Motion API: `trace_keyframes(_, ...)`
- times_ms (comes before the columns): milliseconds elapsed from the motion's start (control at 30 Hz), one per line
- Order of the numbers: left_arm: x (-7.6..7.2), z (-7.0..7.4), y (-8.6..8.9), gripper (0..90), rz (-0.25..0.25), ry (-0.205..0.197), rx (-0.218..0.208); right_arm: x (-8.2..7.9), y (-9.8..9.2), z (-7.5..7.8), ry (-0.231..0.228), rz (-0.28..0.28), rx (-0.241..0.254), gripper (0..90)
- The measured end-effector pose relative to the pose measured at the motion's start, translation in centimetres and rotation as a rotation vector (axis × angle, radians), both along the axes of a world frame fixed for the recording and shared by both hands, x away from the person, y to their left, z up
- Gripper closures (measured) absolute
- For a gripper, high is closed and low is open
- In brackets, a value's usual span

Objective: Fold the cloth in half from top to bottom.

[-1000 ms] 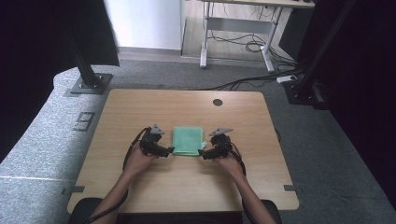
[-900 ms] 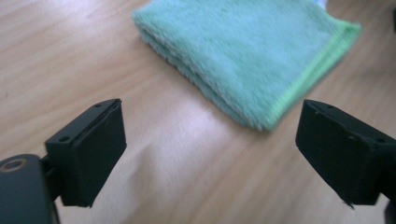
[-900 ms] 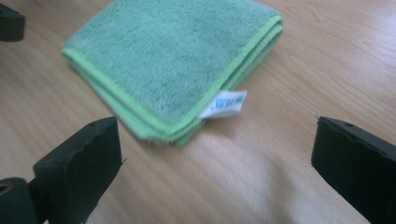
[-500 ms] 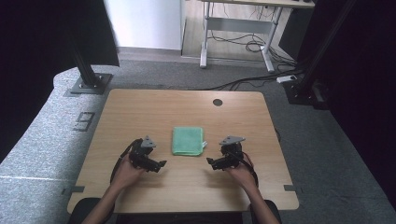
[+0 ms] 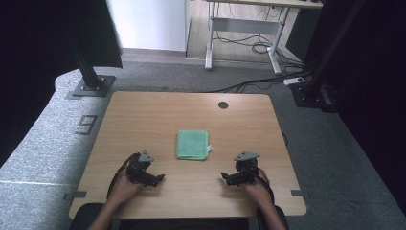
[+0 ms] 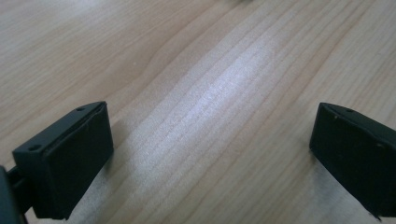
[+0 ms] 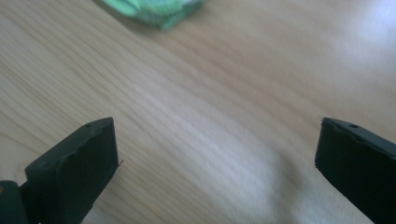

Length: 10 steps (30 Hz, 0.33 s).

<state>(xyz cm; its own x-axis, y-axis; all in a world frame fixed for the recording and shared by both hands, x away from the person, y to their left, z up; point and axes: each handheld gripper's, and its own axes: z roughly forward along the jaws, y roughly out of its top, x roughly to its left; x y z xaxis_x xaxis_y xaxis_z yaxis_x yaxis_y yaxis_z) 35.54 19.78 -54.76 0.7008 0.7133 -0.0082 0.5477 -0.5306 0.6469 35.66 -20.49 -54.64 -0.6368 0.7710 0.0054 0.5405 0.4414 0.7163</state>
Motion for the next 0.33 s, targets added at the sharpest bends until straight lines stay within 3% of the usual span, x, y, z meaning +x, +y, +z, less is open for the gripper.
trace_keyframes(100, -0.04, -0.14, -0.07, 0.0, 0.005, -0.012, -0.010, 0.04, -0.29, -0.86, 0.016, -0.001, -0.015, 0.0)
trace_keyframes(133, -0.04, -0.14, -0.07, 0.0, 0.005, -0.012, -0.010, 0.00, -0.33, -0.99, 0.005, -0.006, 0.001, 0.0)
trace_keyframes(333, -0.03, -0.14, -0.11, 0.0, 0.009, -0.012, -0.008, 0.02, -0.32, -1.01, 0.004, -0.010, 0.000, 0.0)
